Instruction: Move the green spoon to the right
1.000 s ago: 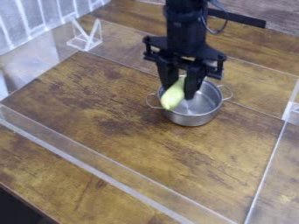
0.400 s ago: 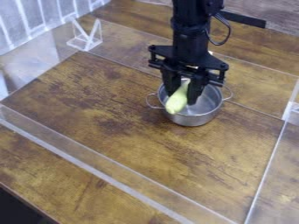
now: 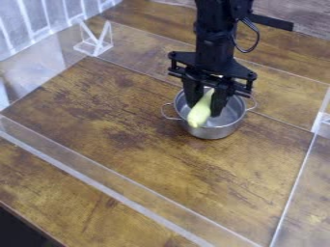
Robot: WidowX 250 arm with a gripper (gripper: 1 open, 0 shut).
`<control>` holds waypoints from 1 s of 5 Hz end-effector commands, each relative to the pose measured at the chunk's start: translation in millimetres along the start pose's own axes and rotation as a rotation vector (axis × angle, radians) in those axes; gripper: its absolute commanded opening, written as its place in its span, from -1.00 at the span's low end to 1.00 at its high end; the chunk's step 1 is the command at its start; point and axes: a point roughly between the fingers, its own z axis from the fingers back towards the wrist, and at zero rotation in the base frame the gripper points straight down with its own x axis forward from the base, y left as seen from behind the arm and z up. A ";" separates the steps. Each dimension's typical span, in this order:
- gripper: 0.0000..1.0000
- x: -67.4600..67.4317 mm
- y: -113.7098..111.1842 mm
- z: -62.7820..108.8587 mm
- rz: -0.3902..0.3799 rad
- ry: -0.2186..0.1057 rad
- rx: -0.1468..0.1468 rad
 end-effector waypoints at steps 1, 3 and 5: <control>-1.00 7.3 -1.4 20.5 0.010 -0.060 -0.007; -1.00 8.9 0.3 27.2 0.109 -0.056 0.014; -1.00 13.4 2.0 39.5 0.263 -0.062 0.046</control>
